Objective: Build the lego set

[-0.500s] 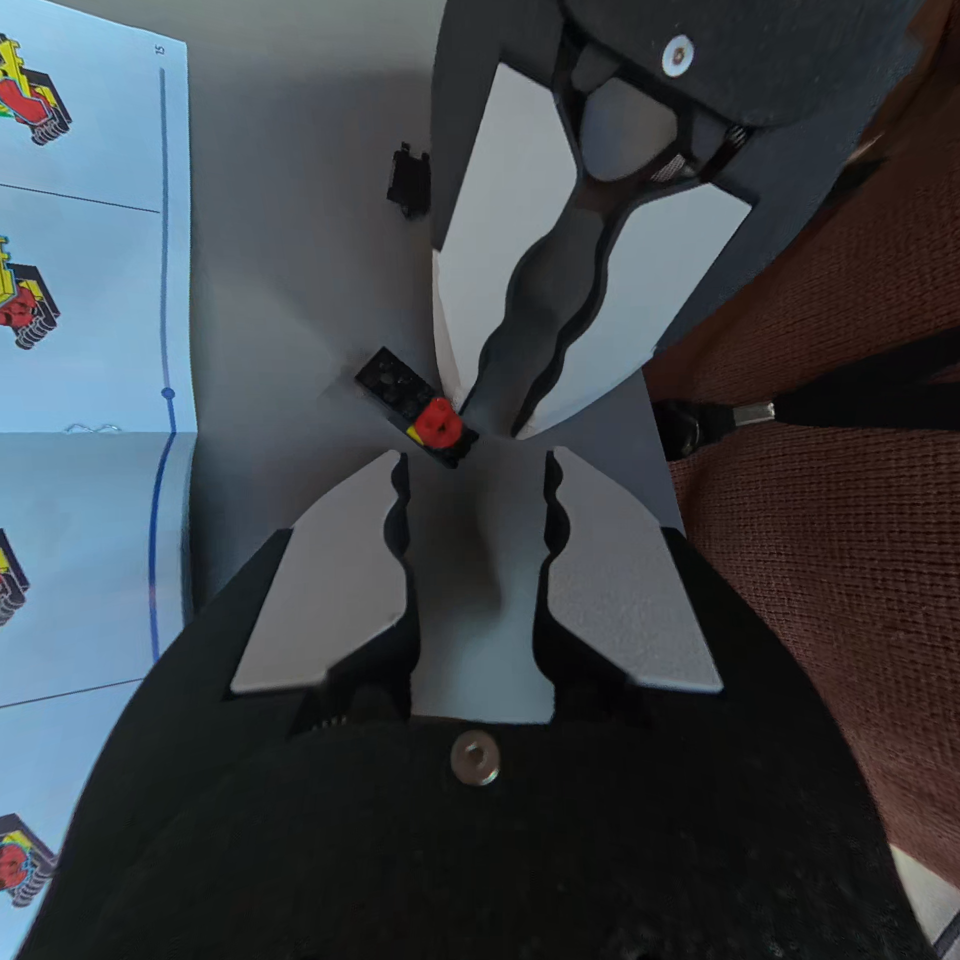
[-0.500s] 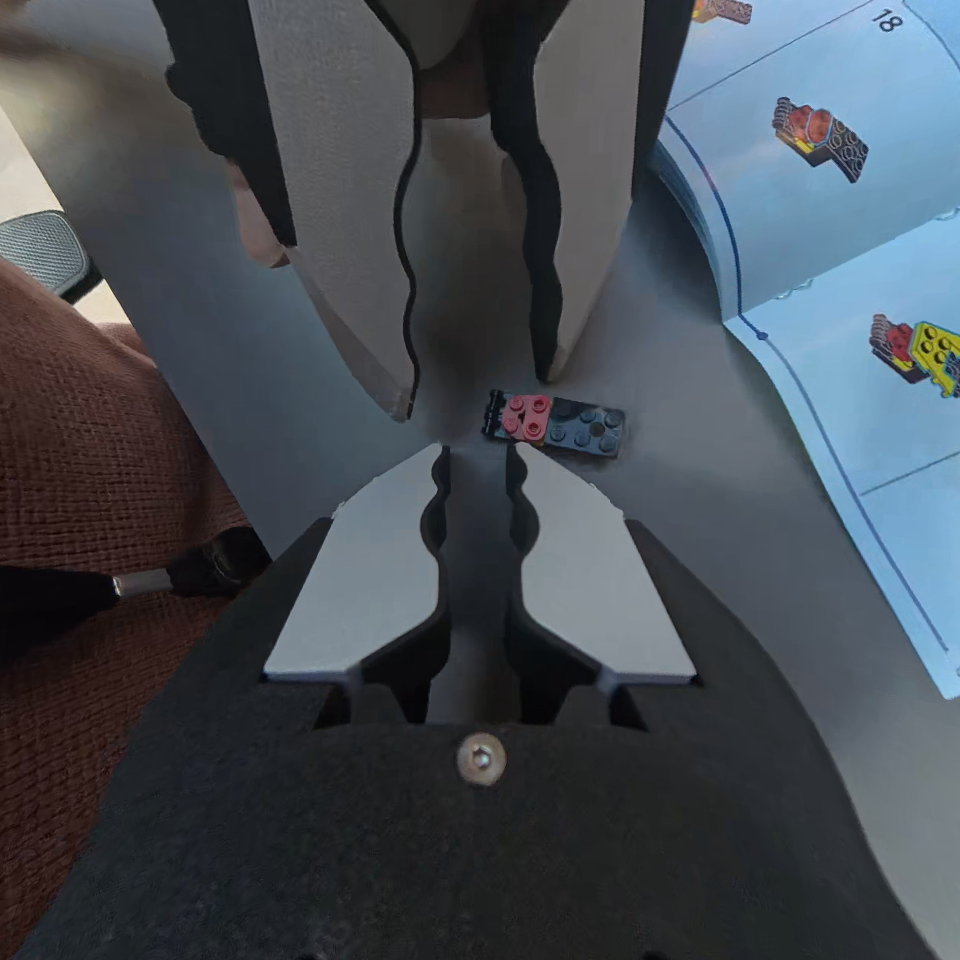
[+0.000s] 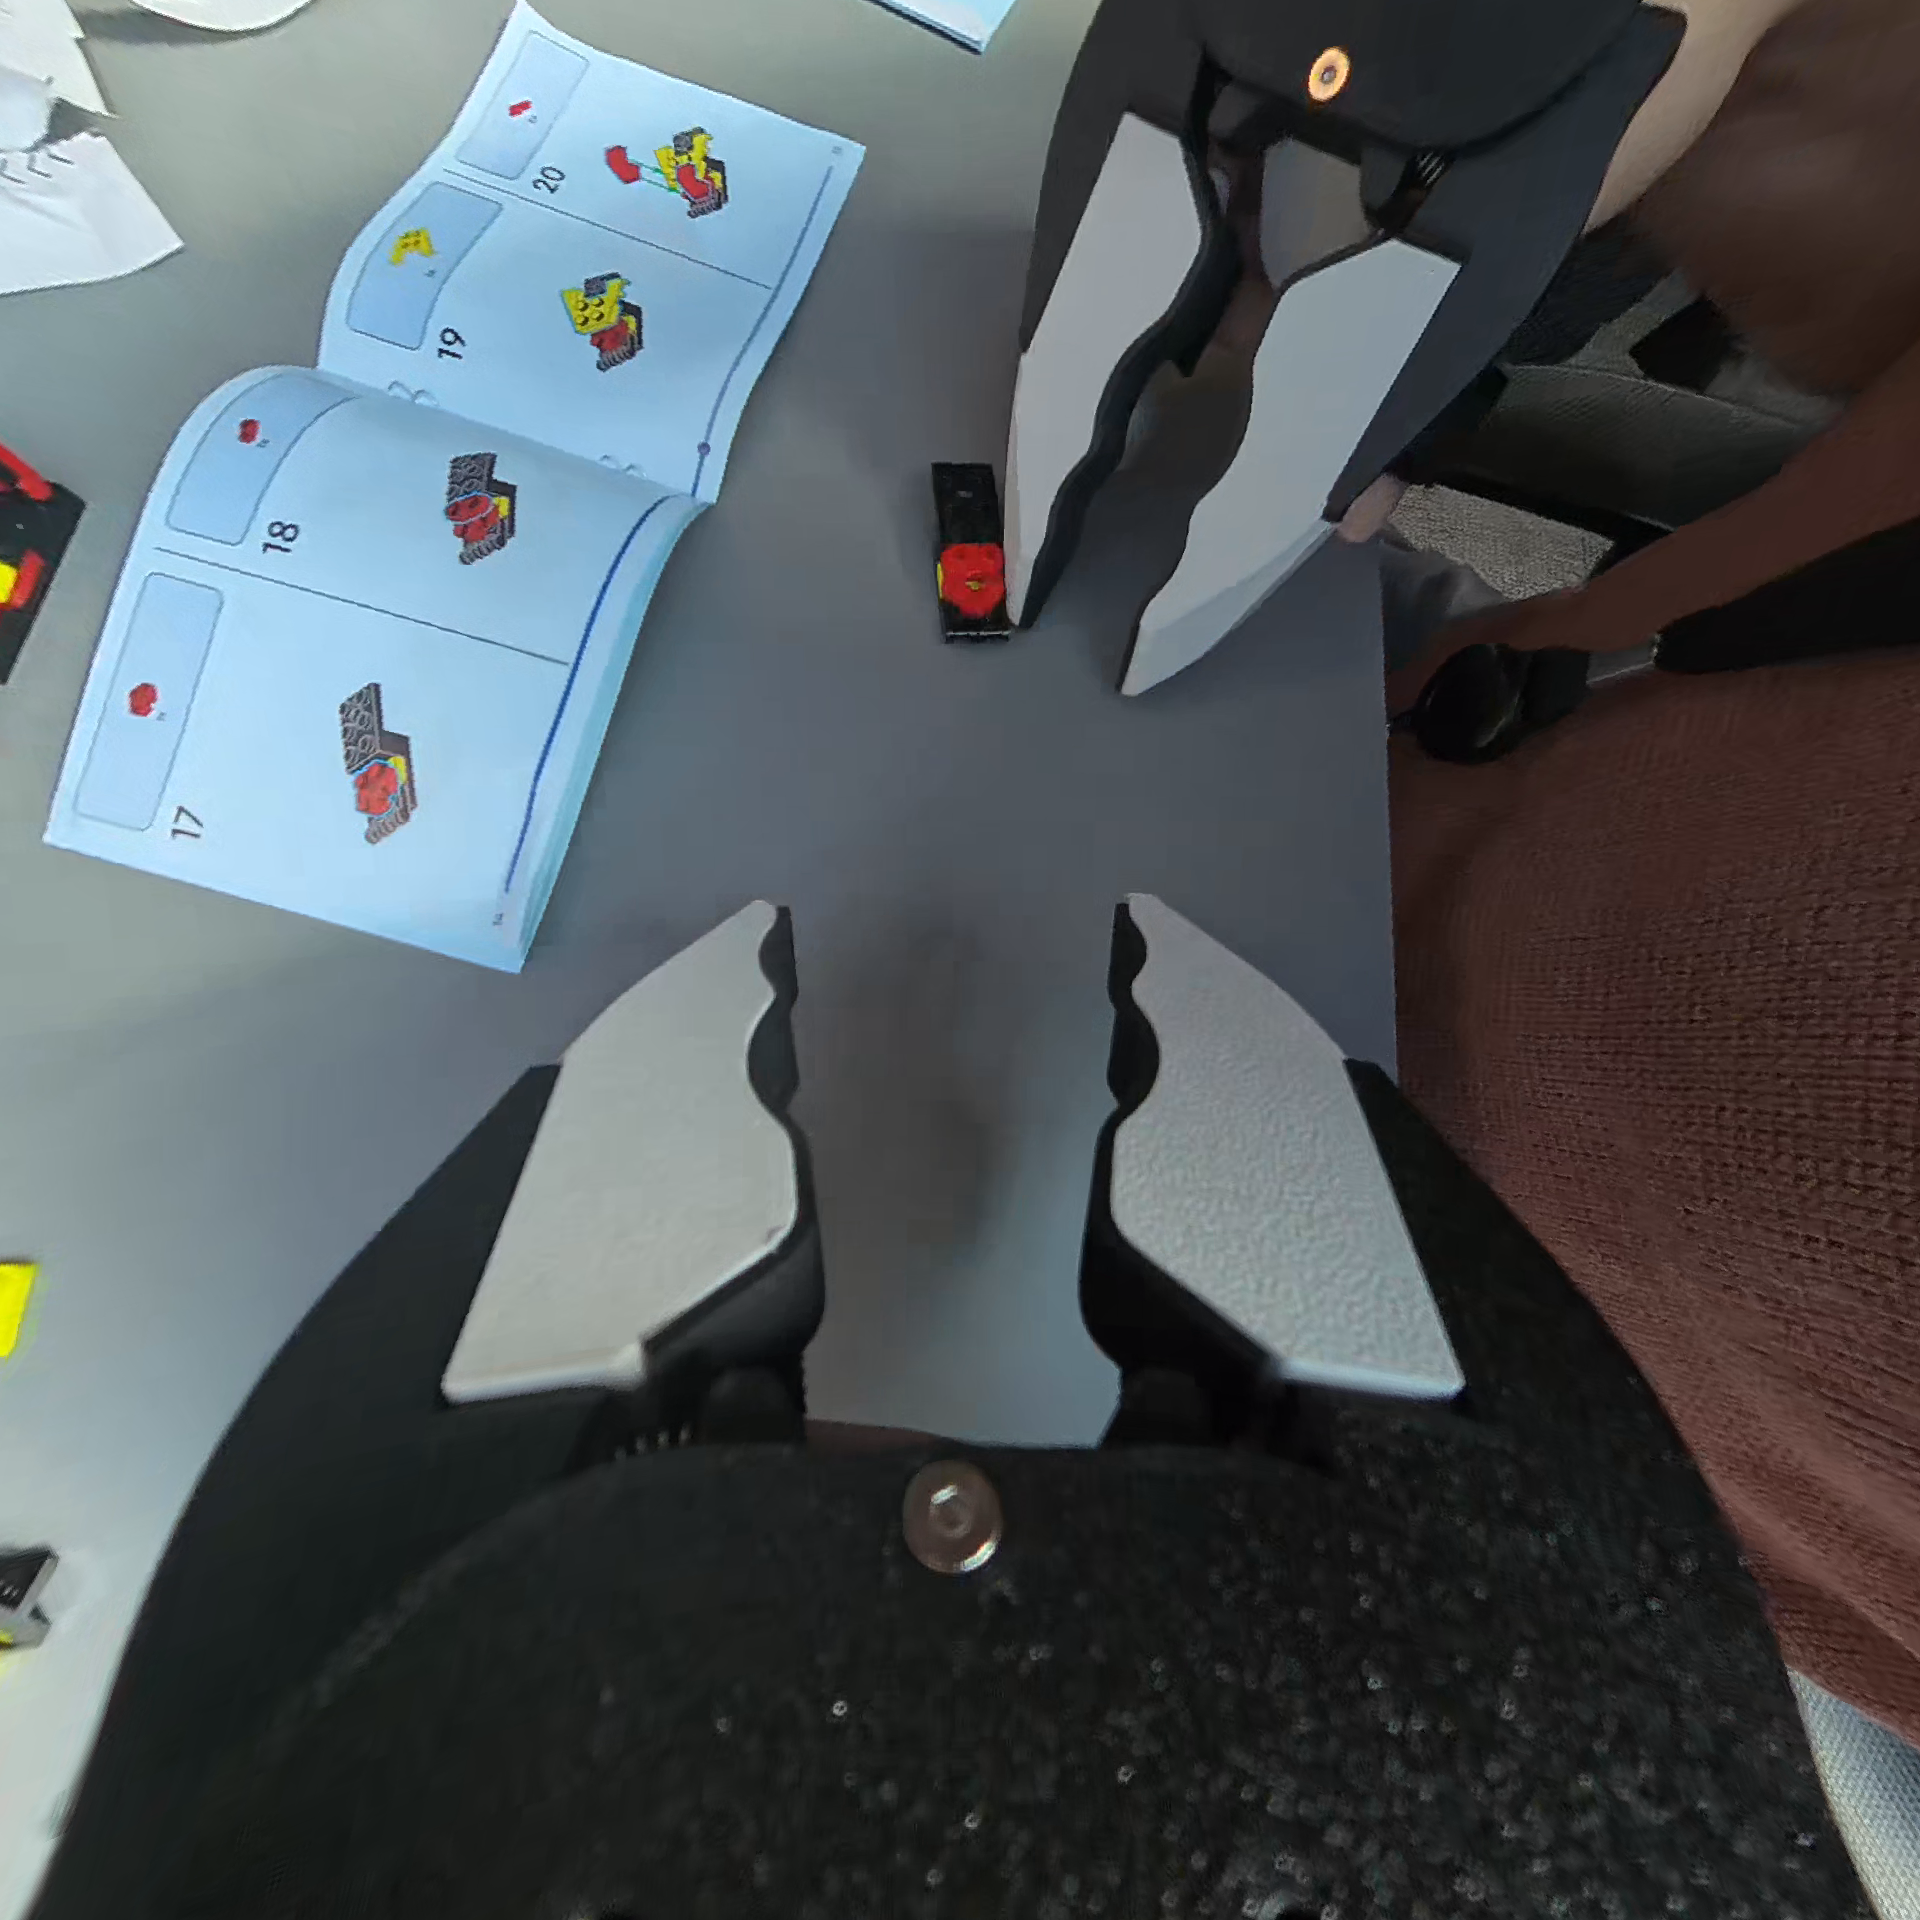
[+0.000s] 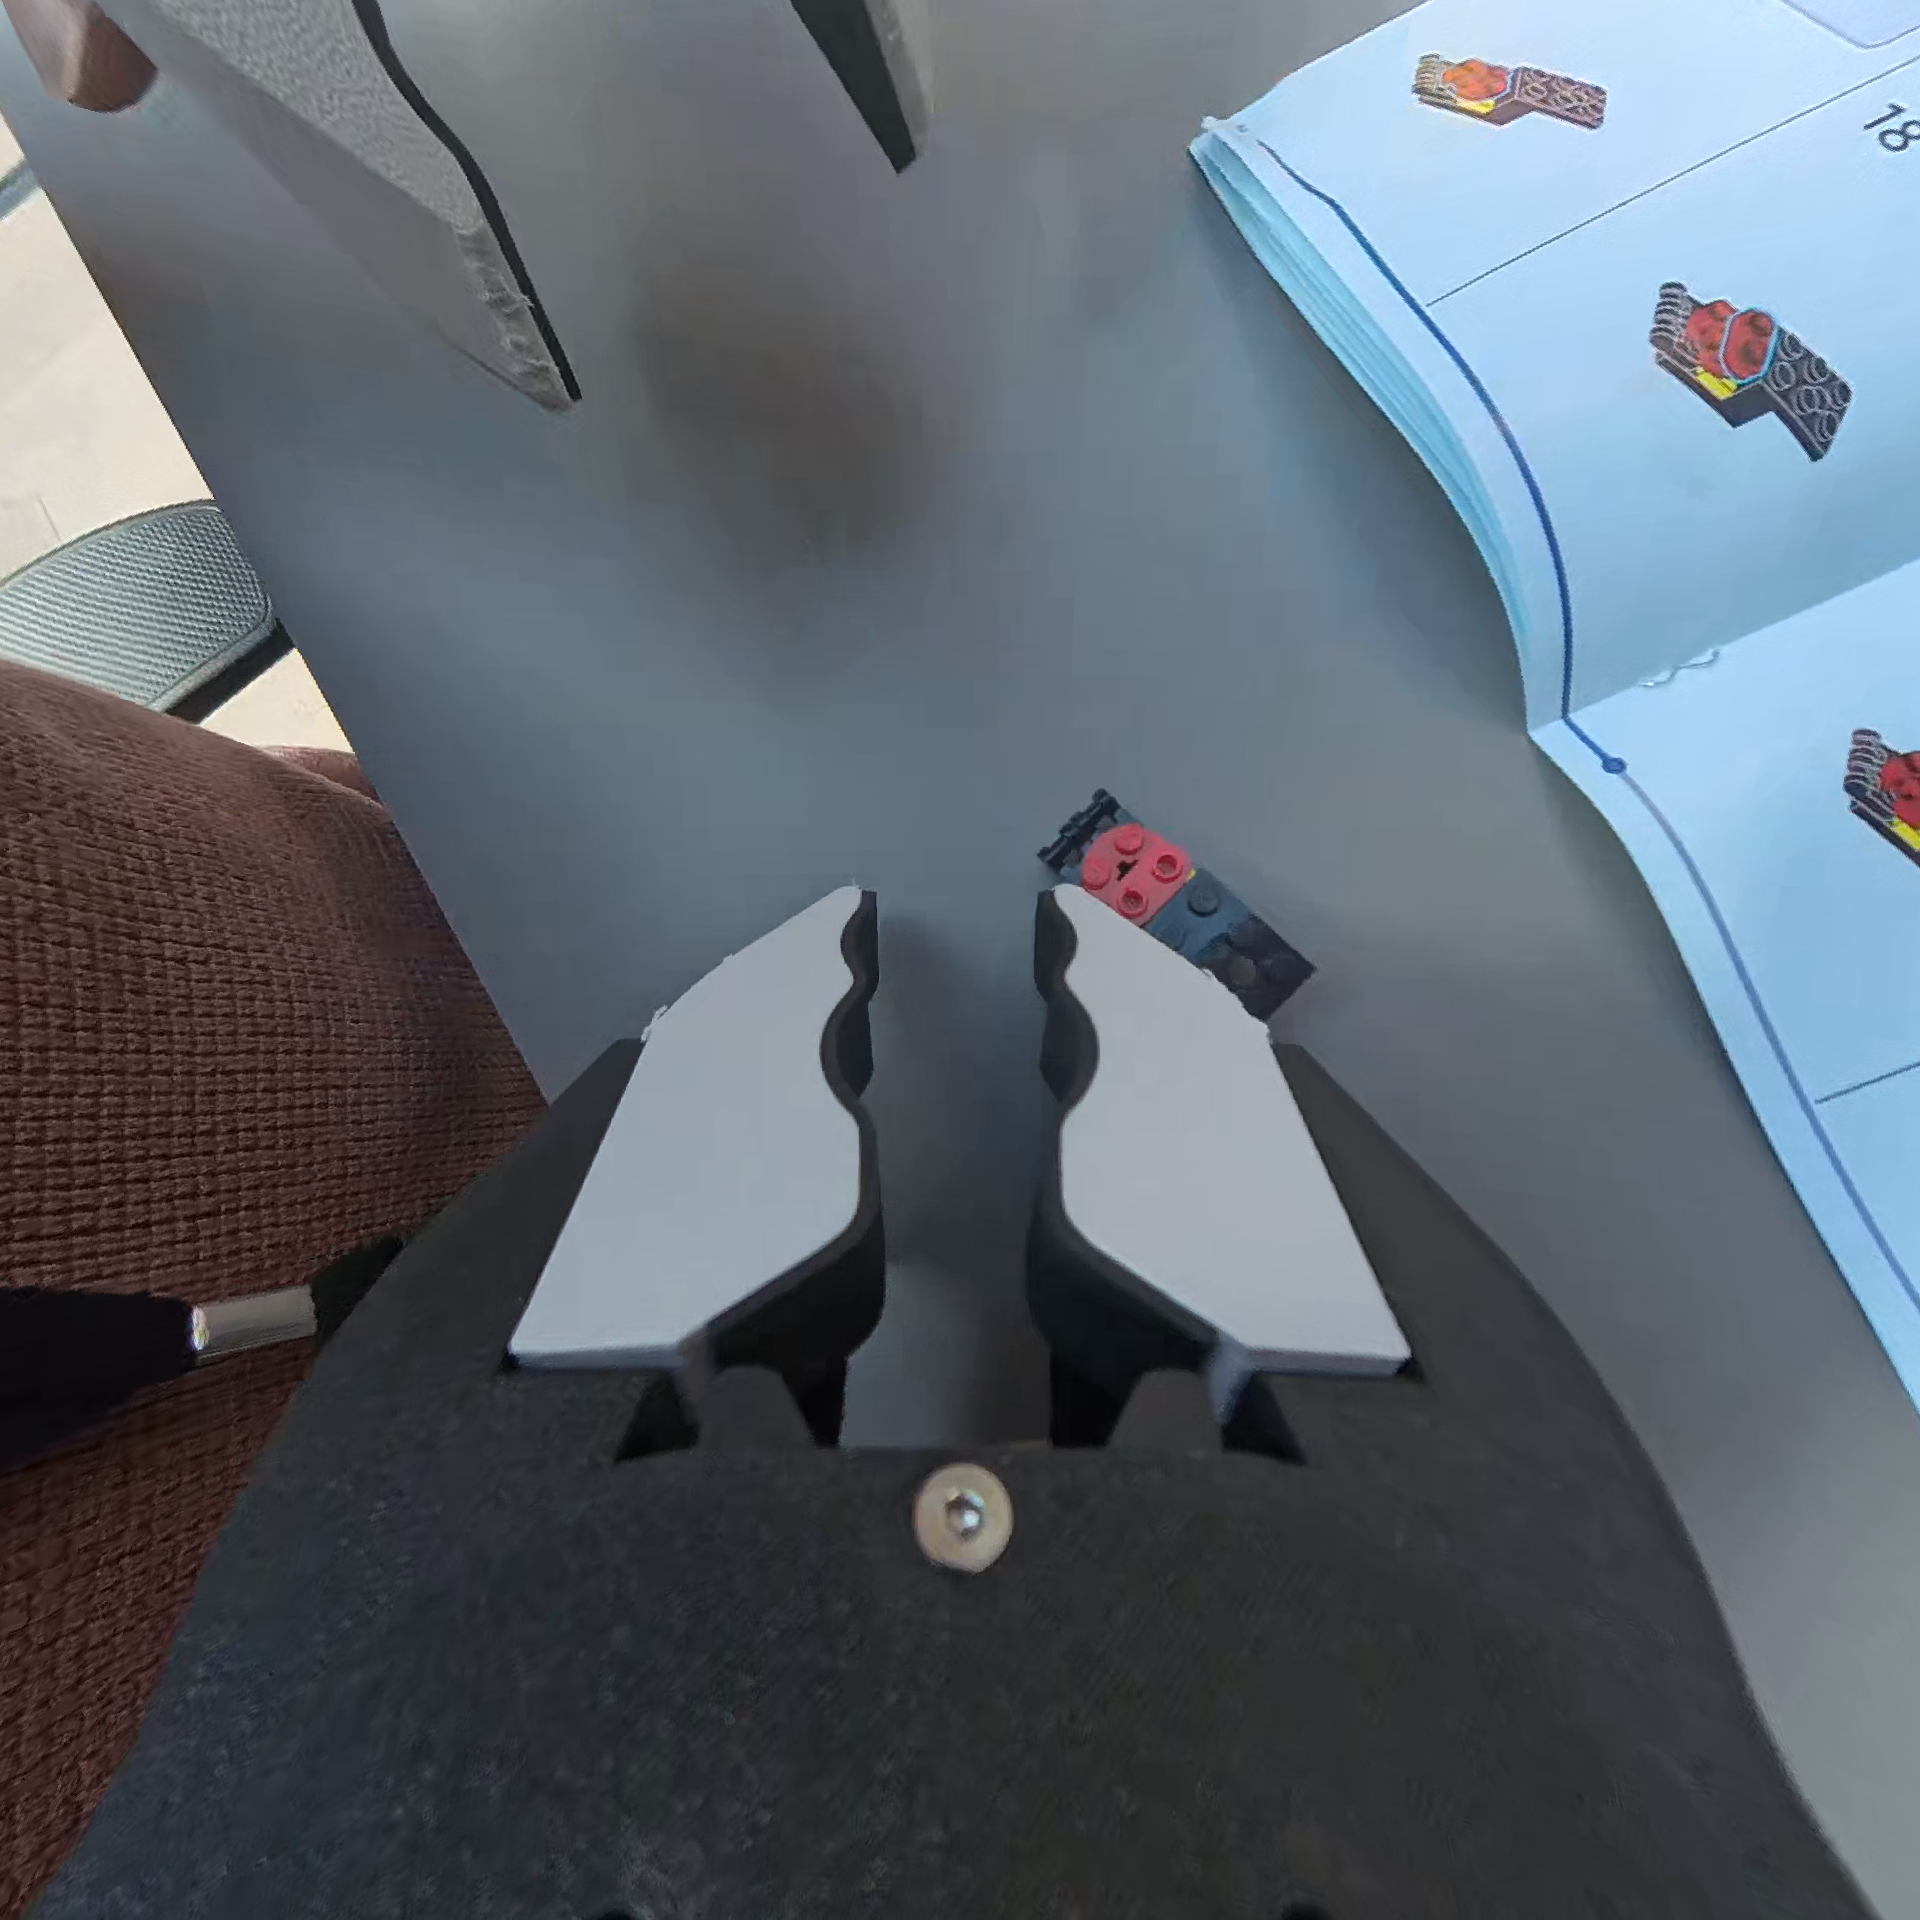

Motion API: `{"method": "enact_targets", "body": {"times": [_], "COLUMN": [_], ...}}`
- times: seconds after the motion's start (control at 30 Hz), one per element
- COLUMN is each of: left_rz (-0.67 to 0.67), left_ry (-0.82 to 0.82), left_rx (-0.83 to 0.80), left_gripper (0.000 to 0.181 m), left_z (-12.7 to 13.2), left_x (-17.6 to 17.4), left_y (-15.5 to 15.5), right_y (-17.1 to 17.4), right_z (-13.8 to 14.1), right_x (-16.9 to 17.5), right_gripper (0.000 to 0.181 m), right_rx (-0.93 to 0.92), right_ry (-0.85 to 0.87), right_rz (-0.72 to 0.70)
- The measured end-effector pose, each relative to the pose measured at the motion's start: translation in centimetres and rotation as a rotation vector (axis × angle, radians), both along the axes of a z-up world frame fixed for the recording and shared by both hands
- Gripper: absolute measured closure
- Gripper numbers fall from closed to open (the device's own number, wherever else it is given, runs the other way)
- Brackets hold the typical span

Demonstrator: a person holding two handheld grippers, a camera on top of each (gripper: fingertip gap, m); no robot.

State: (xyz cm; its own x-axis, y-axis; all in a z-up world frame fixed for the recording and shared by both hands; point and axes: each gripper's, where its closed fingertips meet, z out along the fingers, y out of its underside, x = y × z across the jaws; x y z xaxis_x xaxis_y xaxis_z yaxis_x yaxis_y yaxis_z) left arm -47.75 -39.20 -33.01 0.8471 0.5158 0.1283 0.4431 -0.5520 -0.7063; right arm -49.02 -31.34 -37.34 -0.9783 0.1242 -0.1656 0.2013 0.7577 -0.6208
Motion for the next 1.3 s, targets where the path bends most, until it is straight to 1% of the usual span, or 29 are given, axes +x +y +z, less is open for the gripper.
{"method": "enact_targets", "body": {"times": [0.03, 0.13, 0.27, 0.33, 0.4, 0.47, 0.53, 0.6, 0.7, 0.87, 1.07, 1.3], "left_rz": [0.03, 0.09, 0.105, 0.141, 0.203, 0.237, 0.264, 0.289, 0.302, 0.327, 0.355, 0.397], "left_ry": [0.022, 0.084, 0.183, 0.228, 0.299, 0.352, 0.388, 0.386, 0.354, 0.345, 0.379, 0.397], "left_rx": [0.007, 0.024, 0.06, 0.056, 0.047, 0.063, 0.077, 0.074, 0.072, 0.085, 0.091, 0.113], "left_gripper": [0.123, 0.123, 0.124, 0.124, 0.124, 0.124, 0.126, 0.127, 0.128, 0.129, 0.129, 0.129], "left_z": [0.4, 1.8, 3.3, 3.8, 4.3, 4.9, 5.1, 4.6, 3.6, 2.8, 2.9, 3.4], "left_x": [0.0, -0.1, -0.9, -1.9, -3.0, -3.4, -3.3, -2.8, -1.5, 0.5, 2.0, 3.7], "left_y": [-0.7, -2.5, -4.1, -5.4, -6.8, -7.7, -8.6, -9.4, -10.3, -11.7, -12.6, -13.3], "right_y": [-0.2, 0.4, 2.2, 2.8, 3.6, 4.3, 4.8, 4.7, 3.7, 1.0, -1.8, -3.5], "right_z": [0.2, 2.1, 5.8, 8.5, 11.3, 13.9, 15.5, 15.7, 15.1, 15.0, 16.3, 16.7], "right_x": [0.0, 0.1, -1.1, -2.9, -4.9, -6.2, -7.0, -7.2, -6.8, -5.7, -4.2, -2.9], "right_gripper": [0.153, 0.153, 0.152, 0.152, 0.152, 0.152, 0.152, 0.152, 0.152, 0.152, 0.152, 0.152], "right_rx": [-0.01, -0.066, -0.199, -0.325, -0.467, -0.61, -0.712, -0.752, -0.752, -0.753, -0.736, -0.74], "right_ry": [0.0, -0.011, 0.023, 0.102, 0.188, 0.257, 0.313, 0.321, 0.32, 0.323, 0.358, 0.354], "right_rz": [-0.002, -0.009, -0.081, -0.156, -0.26, -0.35, -0.422, -0.457, -0.465, -0.425, -0.332, -0.275]}}
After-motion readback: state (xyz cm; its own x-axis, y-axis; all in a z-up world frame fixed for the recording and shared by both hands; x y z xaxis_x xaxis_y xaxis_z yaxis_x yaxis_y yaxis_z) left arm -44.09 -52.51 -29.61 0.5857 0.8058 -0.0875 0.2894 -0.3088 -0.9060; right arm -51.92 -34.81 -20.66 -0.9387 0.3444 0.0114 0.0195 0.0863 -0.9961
